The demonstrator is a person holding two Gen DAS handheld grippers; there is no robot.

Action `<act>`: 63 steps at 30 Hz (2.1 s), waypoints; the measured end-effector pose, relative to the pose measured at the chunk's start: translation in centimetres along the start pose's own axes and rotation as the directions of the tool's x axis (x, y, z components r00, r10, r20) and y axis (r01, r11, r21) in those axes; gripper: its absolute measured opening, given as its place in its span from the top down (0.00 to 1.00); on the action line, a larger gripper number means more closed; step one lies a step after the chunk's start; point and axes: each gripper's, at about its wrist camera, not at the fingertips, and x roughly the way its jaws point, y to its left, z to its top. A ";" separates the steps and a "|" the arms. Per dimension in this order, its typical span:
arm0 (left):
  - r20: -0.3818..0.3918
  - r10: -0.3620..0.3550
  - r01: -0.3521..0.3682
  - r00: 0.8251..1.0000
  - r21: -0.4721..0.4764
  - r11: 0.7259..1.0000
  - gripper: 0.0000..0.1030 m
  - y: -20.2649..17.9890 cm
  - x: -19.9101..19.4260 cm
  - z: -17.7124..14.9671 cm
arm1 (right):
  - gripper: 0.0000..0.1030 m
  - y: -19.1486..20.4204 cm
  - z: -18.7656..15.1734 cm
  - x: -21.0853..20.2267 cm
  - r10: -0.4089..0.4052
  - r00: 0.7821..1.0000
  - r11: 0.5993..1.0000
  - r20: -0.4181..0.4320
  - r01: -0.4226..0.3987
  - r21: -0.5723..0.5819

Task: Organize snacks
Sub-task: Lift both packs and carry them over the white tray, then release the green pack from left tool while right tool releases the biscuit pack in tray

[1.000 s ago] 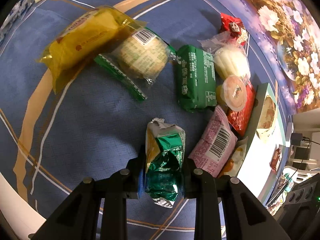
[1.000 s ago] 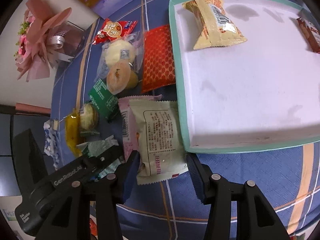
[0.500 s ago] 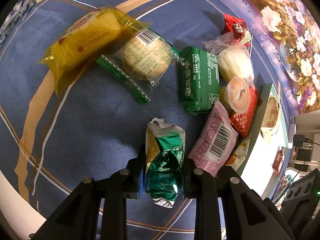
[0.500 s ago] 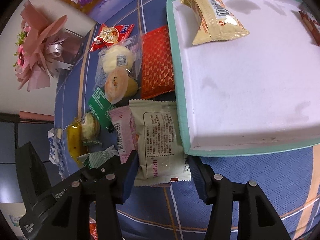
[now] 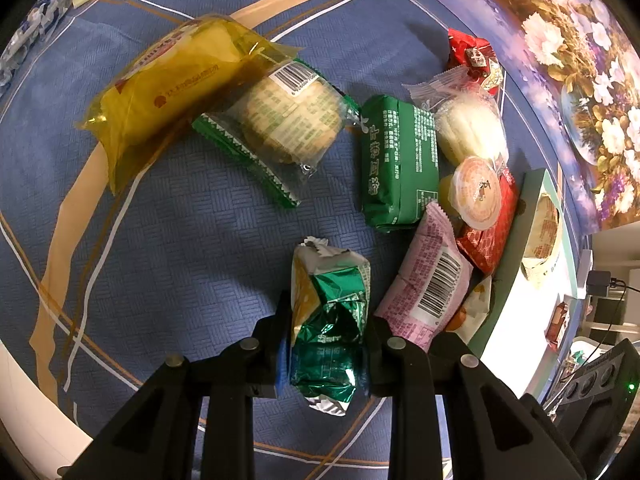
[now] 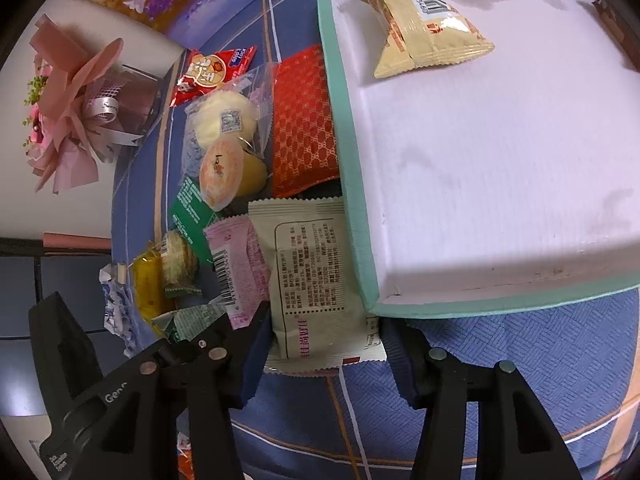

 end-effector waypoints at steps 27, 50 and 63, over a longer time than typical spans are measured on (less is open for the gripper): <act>0.200 -0.061 0.038 0.978 0.115 0.993 0.73 -2.5 -8.8 -1.3 | 0.48 1.5 -0.2 -7.4 -0.029 0.984 0.997 0.174 0.041 -0.065; 0.042 -0.191 0.140 0.981 0.534 0.834 0.73 -20.3 -1.7 -9.7 | 0.48 -15.2 3.8 -16.1 -0.421 0.850 0.883 0.316 0.306 0.355; -0.011 -0.197 0.173 0.980 0.524 0.834 0.73 -21.0 1.4 -9.5 | 0.47 -16.6 4.7 -13.4 -0.425 0.874 0.878 0.236 0.335 0.340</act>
